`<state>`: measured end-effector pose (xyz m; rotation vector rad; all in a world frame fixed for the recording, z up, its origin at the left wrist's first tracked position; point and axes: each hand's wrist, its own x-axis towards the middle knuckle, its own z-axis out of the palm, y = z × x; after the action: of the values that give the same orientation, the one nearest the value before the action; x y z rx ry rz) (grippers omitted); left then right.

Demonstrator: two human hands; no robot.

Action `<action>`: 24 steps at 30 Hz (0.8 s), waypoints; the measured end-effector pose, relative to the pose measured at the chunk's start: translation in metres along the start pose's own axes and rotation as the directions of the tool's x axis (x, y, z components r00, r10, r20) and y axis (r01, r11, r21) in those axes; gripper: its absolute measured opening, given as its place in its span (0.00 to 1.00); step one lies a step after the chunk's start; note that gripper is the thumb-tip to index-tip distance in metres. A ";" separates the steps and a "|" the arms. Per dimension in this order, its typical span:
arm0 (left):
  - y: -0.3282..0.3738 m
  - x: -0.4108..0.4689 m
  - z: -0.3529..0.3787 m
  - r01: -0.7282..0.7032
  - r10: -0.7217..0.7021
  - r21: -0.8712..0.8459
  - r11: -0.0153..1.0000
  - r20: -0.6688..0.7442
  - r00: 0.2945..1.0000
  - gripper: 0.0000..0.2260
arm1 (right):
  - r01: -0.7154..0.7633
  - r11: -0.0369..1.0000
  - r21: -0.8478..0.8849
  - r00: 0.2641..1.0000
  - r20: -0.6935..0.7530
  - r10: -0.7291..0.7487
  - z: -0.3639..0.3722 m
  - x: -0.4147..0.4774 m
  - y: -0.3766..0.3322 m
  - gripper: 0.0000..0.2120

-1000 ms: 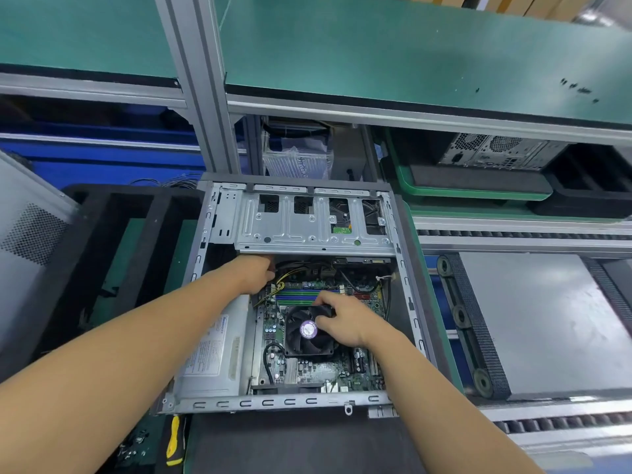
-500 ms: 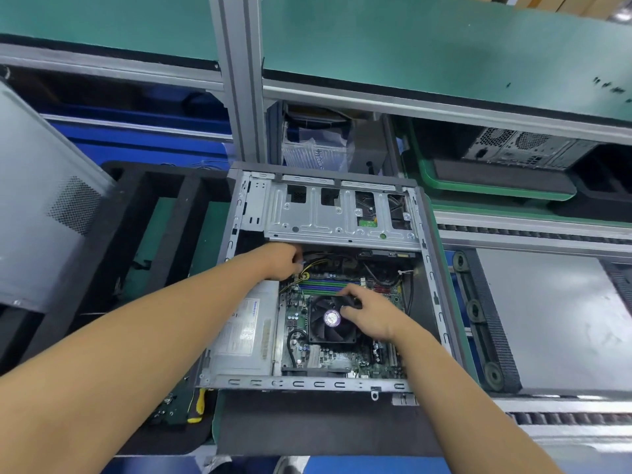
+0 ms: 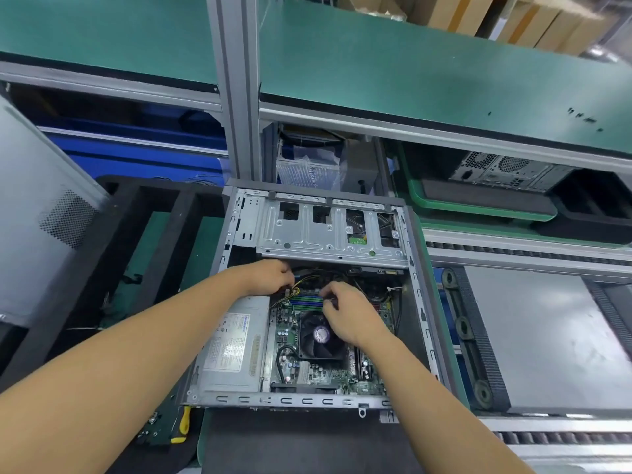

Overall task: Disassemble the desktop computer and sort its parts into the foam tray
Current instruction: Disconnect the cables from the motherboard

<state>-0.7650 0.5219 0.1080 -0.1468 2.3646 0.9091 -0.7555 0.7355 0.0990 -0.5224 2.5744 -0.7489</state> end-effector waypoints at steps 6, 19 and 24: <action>-0.002 0.002 0.001 0.176 -0.181 0.290 0.941 -0.010 0.984 0.15 | 0.013 1.000 -0.008 1.000 -0.018 -0.014 0.006 0.017 -0.011 0.14; 0.003 0.007 0.002 0.151 -0.283 0.462 0.874 0.230 0.931 0.22 | -0.010 0.959 -0.285 0.990 0.133 0.050 0.024 0.078 -0.033 0.19; 0.005 0.005 0.000 0.146 -0.249 0.412 0.900 0.210 0.945 0.23 | -0.044 0.939 -0.342 0.923 0.346 0.169 0.023 0.099 -0.039 0.19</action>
<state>-0.7702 0.5261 0.1077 -0.1004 2.1854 0.3209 -0.8190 0.6498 0.0761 -0.5542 2.3478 -0.1540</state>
